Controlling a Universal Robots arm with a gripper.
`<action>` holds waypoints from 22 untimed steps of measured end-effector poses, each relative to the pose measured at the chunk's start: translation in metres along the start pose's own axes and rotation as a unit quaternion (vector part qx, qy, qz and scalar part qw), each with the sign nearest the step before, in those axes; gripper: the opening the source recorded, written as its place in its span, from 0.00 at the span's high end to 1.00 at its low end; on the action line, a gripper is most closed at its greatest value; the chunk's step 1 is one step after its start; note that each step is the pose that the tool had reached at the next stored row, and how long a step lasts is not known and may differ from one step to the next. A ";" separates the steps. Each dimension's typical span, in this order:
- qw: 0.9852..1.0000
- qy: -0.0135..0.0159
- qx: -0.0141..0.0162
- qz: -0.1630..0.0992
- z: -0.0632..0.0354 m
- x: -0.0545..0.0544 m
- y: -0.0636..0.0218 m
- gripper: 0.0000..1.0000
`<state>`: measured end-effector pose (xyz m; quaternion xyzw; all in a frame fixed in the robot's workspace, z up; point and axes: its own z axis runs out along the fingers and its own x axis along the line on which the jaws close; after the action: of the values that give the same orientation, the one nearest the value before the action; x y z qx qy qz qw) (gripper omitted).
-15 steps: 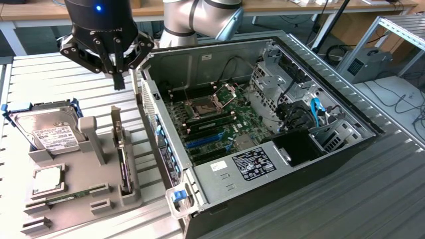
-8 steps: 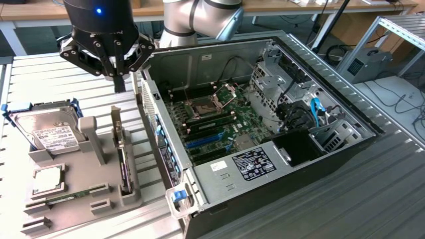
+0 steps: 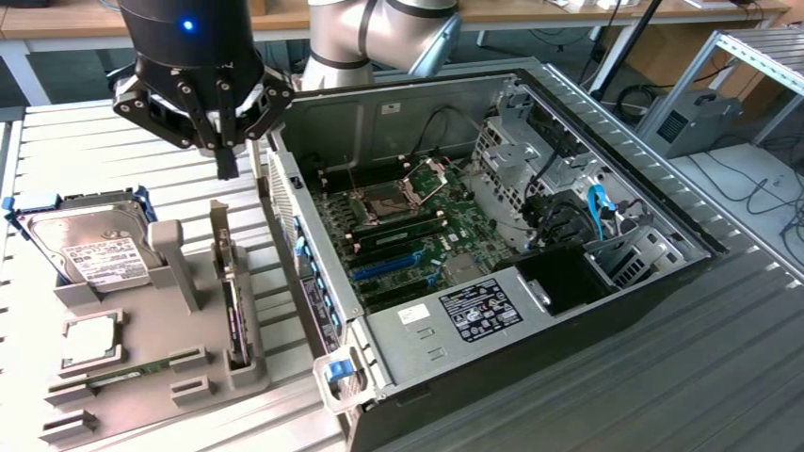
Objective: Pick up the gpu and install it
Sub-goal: 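Reach for the gpu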
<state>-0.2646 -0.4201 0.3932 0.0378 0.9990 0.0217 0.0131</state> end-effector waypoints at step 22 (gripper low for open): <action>1.000 0.000 0.000 0.000 -0.0008 0.000 -0.0180 0.89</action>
<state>-0.2658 -0.4382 0.3933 0.0379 0.9990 0.0217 0.0130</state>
